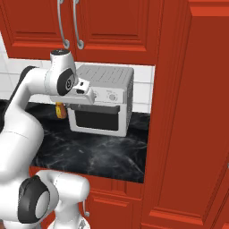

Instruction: Pick the bar soap and spray from the cabinet and place them on the counter.

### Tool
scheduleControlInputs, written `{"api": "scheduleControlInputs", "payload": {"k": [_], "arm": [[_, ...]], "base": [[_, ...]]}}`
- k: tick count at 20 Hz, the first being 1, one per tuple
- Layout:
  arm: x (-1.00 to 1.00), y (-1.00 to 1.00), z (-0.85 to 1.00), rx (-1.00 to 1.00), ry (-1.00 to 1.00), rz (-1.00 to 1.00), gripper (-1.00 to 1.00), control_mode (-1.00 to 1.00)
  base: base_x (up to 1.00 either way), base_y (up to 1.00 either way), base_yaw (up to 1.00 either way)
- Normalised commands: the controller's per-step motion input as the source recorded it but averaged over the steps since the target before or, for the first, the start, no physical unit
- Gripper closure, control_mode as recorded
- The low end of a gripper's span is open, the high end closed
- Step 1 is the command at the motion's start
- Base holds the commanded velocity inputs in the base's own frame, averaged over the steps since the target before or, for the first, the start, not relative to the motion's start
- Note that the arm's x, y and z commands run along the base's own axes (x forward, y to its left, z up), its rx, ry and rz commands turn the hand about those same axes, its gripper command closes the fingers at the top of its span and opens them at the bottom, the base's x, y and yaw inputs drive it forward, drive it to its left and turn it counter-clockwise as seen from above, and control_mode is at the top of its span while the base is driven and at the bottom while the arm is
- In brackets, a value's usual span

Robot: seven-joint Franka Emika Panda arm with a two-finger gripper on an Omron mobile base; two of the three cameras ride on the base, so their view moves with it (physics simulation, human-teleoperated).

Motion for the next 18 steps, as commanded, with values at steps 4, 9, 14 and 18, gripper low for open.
{"api": "scheduleControlInputs", "payload": {"k": [4, 9, 14, 18], "arm": [[-0.04, 0.00, 0.00, 0.00, -0.02, 0.00, -1.00, -1.00], [-0.06, 0.00, 0.21, 0.00, -0.14, 0.00, -1.00, -1.00], [-0.05, 0.01, 0.53, 0.00, -0.15, 0.00, -1.00, -1.00], [-0.16, 0.00, 0.58, 0.00, -0.23, 0.00, -1.00, -1.00]], "base": [[0.00, 0.00, 0.00], [0.00, 0.00, 0.00], [0.00, 0.00, 0.00], [0.00, 0.00, 0.00]]}}
